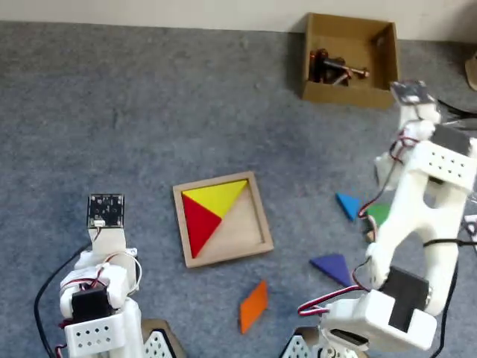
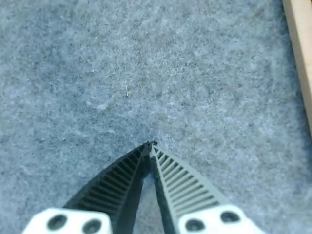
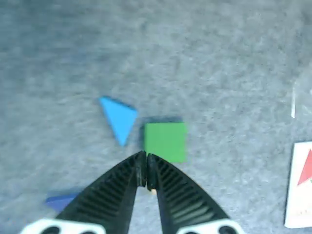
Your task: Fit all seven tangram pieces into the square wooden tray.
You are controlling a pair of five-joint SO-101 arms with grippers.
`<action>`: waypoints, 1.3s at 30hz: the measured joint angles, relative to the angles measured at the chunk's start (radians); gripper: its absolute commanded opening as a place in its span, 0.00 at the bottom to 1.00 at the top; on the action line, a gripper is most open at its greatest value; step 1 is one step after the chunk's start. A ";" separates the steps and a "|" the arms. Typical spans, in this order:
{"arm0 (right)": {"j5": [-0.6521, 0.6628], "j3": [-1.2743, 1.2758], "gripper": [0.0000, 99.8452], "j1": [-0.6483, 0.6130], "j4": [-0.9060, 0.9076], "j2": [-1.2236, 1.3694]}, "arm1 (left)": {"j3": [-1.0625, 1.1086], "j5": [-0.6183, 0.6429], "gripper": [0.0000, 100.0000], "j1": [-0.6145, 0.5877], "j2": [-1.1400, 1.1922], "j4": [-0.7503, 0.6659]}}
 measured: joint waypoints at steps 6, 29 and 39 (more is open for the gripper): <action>0.006 0.094 0.01 0.109 -0.094 0.000 | 0.000 0.000 0.01 0.000 0.000 0.000; 0.008 0.279 0.01 -0.176 0.057 -0.012 | 0.000 0.000 0.01 0.000 0.000 0.000; 0.008 0.462 0.01 -0.365 0.084 -0.381 | 0.000 0.000 0.01 0.000 0.000 0.000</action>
